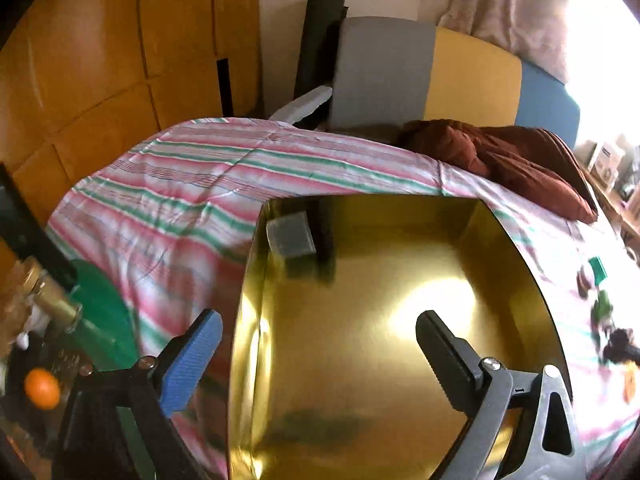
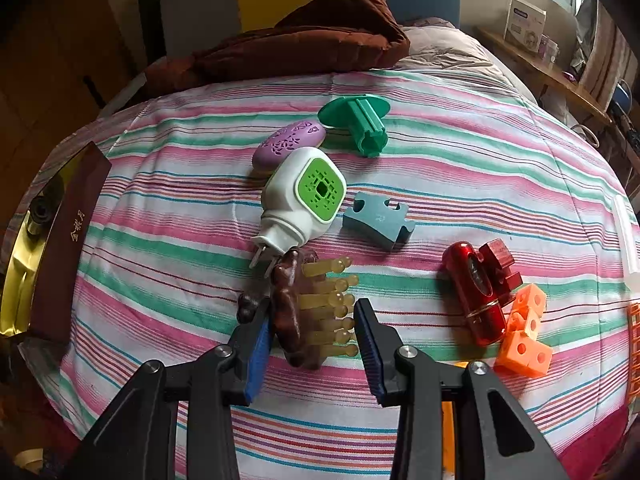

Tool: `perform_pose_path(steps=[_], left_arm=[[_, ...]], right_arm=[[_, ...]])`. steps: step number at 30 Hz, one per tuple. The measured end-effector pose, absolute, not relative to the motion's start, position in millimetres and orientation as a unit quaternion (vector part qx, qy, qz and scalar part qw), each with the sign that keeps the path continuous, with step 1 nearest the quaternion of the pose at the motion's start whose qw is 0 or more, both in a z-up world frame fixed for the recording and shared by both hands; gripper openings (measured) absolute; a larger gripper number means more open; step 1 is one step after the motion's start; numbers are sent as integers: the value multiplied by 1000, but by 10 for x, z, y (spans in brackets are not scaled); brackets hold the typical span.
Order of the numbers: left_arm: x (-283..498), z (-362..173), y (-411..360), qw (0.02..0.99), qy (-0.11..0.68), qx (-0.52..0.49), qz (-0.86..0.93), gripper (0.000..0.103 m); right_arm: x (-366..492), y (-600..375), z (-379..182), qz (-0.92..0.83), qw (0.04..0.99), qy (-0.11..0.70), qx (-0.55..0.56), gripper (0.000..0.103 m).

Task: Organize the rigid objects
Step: 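Carry the brown spiky brush to the gold tray and release it with the right tool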

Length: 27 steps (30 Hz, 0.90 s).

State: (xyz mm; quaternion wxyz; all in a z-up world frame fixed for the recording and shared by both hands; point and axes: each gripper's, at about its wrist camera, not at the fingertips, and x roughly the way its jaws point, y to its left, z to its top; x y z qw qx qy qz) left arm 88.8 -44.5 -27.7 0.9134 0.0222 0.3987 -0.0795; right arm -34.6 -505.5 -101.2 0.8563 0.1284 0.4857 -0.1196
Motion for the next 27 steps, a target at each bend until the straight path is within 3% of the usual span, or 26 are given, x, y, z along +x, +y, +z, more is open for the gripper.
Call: perform_pose_path(steps=[8, 27], left_arm=[[314, -176, -634, 930, 349, 70, -93, 98], [196, -234, -460, 927, 362, 44, -90, 98]], right_arm=[[-362, -4947, -990, -95, 852, 497, 134, 39], [-222, -4027, -487, -10, 883, 453, 123, 39]])
